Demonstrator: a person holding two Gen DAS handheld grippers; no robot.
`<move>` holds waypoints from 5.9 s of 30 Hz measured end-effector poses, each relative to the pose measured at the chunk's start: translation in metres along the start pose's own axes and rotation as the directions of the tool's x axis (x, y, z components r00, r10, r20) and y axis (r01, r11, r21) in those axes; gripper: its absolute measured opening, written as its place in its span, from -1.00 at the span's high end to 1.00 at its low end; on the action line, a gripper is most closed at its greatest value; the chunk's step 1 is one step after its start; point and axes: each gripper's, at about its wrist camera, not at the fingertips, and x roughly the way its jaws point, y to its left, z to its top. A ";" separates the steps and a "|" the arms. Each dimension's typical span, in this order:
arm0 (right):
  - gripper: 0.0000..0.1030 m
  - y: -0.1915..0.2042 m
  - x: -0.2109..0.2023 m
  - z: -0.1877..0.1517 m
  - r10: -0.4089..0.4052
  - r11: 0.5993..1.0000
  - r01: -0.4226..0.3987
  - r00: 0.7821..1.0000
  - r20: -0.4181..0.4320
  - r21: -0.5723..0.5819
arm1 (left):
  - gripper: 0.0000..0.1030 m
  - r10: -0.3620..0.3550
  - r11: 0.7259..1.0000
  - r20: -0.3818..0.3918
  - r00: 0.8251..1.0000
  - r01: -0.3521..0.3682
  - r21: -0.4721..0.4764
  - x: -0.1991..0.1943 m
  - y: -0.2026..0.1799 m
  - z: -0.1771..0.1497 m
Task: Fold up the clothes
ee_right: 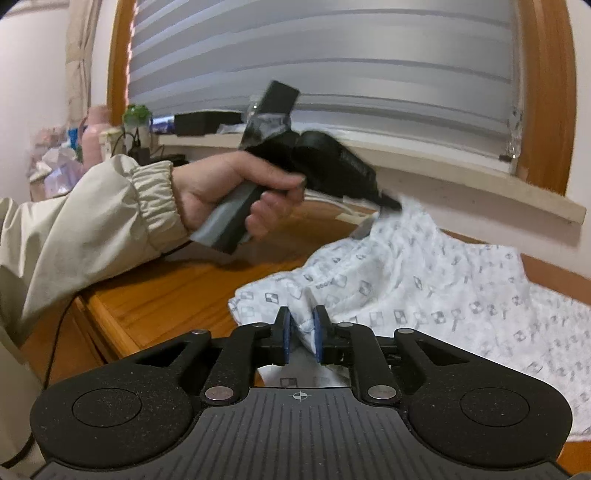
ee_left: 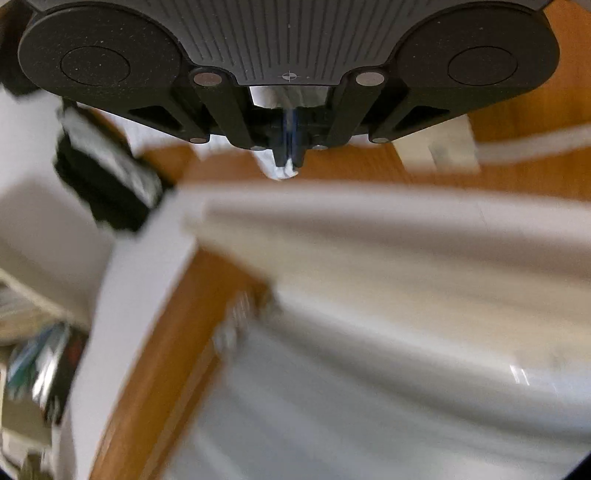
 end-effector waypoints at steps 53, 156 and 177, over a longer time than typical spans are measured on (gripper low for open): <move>0.60 -0.159 -0.058 0.099 -0.362 0.896 0.279 0.909 0.205 0.346 | -0.25 -0.071 0.986 -0.155 0.985 0.093 0.141 0.001 -0.033 0.011; 0.44 -0.052 0.017 0.048 -0.239 0.967 0.223 0.962 0.133 0.121 | -0.56 -0.190 0.835 -0.155 0.969 0.076 -0.545 -0.037 0.043 -0.034; 0.44 -0.006 0.026 0.016 -0.163 0.973 0.181 0.979 0.125 -0.144 | -0.59 -0.217 0.797 -0.175 0.960 0.071 -0.600 0.006 0.013 -0.046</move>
